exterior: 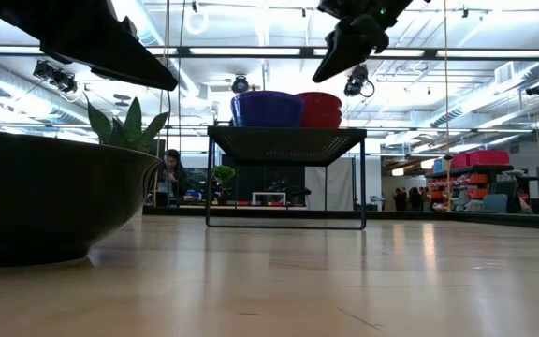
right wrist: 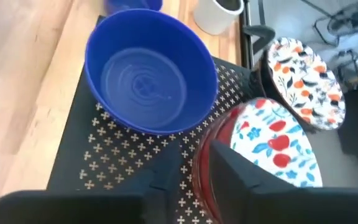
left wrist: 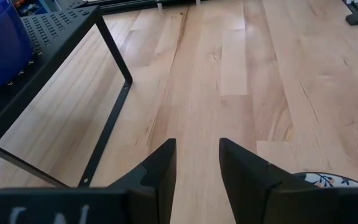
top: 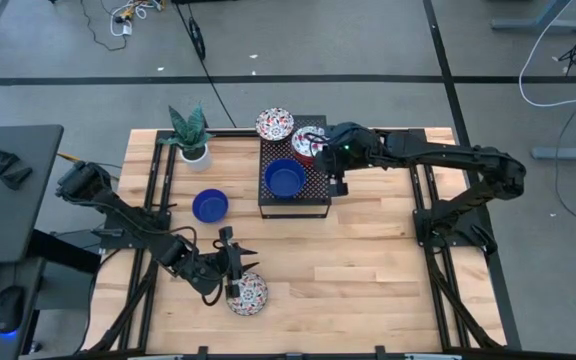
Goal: Pick & Place Mini bowls
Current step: Stack the red patterned bowl on top of the other red patterned bowls on the shelf
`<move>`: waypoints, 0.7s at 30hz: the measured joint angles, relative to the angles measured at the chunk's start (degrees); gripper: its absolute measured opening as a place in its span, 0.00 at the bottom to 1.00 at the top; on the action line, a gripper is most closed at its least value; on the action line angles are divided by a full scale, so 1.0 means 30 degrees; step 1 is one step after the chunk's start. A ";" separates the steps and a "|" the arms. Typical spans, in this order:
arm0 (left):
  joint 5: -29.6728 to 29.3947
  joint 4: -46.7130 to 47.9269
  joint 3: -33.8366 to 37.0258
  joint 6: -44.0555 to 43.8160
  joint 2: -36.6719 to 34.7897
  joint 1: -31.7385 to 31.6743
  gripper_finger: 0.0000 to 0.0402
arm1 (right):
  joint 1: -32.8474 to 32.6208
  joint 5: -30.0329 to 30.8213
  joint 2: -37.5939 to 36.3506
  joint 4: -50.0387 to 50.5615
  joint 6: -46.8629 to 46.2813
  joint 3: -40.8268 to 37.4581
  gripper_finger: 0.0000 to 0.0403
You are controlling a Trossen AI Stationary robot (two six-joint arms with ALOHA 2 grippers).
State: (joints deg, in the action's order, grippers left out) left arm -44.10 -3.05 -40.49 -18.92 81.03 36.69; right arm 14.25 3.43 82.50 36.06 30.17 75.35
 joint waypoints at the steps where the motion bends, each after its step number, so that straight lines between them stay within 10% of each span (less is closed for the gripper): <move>1: 0.0000 0.0000 0.0000 0.0000 0.0005 0.0000 0.31 | 0.0110 -0.0020 -0.0013 -0.0007 -0.0268 0.0000 0.19; 9: 0.0000 -0.0022 0.0000 -0.0002 0.0007 0.0004 0.31 | 0.0900 0.0046 0.0285 0.0048 -0.1399 -0.0007 0.02; 21: 0.0000 -0.0044 0.0000 -0.0005 0.0007 0.0005 0.31 | 0.0900 -0.0007 0.0293 0.0298 -0.1493 -0.0007 0.03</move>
State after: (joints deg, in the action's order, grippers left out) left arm -44.10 -3.18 -40.49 -18.93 81.06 36.70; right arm 16.95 3.41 83.37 36.96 25.69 75.33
